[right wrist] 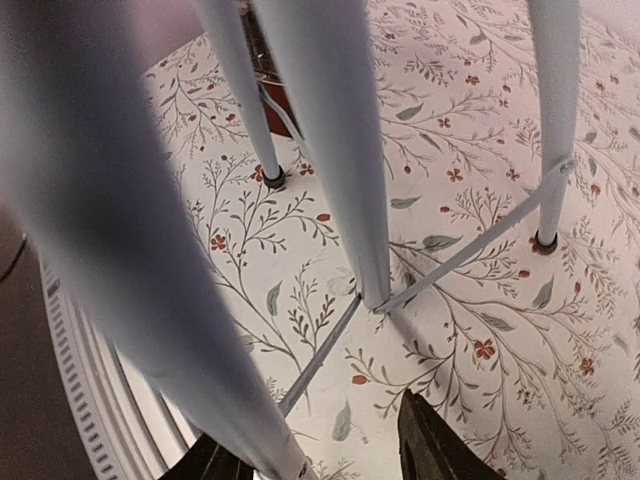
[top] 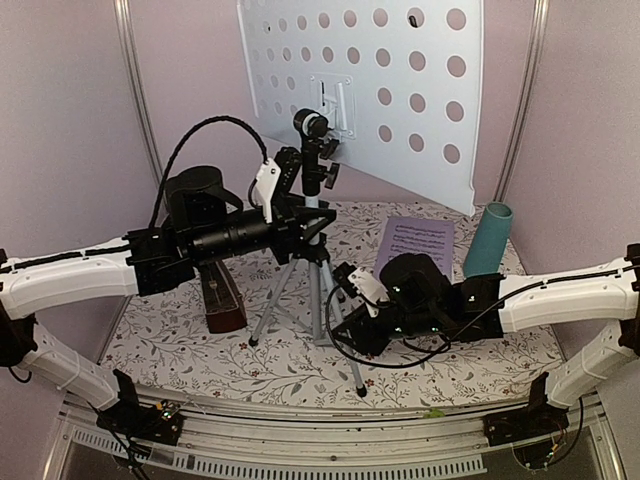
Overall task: Set up the instrument practice props
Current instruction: Move the music stand to the center of the board.
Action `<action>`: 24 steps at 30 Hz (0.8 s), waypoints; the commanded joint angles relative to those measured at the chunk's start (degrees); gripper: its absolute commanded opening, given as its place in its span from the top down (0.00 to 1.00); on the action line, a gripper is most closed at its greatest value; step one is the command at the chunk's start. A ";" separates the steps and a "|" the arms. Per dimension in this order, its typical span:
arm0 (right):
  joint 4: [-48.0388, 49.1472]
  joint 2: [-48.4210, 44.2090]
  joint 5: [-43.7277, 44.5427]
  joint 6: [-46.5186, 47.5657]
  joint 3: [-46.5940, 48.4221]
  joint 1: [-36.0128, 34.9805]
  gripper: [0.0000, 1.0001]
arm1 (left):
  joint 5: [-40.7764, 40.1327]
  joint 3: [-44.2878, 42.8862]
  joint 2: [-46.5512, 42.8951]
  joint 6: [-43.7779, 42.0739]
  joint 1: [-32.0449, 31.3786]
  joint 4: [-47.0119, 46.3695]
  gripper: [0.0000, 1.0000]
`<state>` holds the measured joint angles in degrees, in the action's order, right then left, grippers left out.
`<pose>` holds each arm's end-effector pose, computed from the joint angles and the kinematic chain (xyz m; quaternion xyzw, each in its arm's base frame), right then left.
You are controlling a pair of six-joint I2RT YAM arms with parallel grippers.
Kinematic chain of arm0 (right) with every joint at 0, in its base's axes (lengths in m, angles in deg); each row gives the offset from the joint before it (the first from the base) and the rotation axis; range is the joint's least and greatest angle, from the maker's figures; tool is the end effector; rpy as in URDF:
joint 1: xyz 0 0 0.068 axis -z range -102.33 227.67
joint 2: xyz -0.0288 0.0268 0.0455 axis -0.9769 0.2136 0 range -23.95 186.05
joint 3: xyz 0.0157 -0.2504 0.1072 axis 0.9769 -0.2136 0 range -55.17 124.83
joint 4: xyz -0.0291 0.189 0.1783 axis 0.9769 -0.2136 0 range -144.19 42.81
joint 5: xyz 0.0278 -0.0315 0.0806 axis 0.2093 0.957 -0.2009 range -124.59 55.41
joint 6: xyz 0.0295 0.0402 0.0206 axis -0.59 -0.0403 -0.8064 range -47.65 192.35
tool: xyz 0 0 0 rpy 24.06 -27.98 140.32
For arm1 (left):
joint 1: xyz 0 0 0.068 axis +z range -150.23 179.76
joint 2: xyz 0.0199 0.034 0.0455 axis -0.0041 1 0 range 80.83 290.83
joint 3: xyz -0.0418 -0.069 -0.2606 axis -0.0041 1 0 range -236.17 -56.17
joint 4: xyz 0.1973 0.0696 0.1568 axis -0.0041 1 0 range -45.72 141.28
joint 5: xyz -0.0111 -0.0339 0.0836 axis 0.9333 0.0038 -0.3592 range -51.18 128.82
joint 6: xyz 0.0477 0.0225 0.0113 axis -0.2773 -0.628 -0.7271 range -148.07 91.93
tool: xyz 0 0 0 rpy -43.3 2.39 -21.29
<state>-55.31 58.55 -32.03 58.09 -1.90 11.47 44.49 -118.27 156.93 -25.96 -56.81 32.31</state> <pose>0.1290 0.2883 0.2415 -0.3834 0.8099 0.2710 0.3514 0.1724 -0.2675 0.3649 0.3594 0.6232 -0.3709 0.5873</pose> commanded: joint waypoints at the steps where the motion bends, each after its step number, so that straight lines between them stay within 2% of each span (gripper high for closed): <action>1: -6.23 -2.50 3.04 -1.50 -3.06 0.76 0.44 | 0.33 -1.31 0.95 -3.17 -0.80 -1.46 1.00; 5: -0.95 -7.67 3.21 -1.87 -7.12 0.79 0.28 | 0.31 -1.05 1.07 -3.32 -0.81 -1.73 1.00; 8: 3.15 -10.16 3.60 -1.99 -10.50 0.79 0.22 | 0.37 -1.00 1.13 -3.55 -0.80 -1.68 1.00; 17: 13.11 -7.71 5.23 -6.40 -19.36 -1.43 0.23 | 0.22 -0.91 0.97 -3.85 -0.85 -1.39 1.00; 20: 16.43 -5.64 6.30 -7.64 -20.61 -2.10 0.27 | 0.22 -1.17 1.25 -3.87 -0.82 -1.26 1.00; 24: 18.69 -1.91 7.90 -8.78 -19.99 -4.44 0.27 | 0.00 -1.24 1.12 -3.91 -0.86 -1.22 1.00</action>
<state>-43.22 53.61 -26.93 51.69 -22.20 9.22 44.69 -118.27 157.28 -26.12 -56.88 31.77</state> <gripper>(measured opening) 0.727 0.182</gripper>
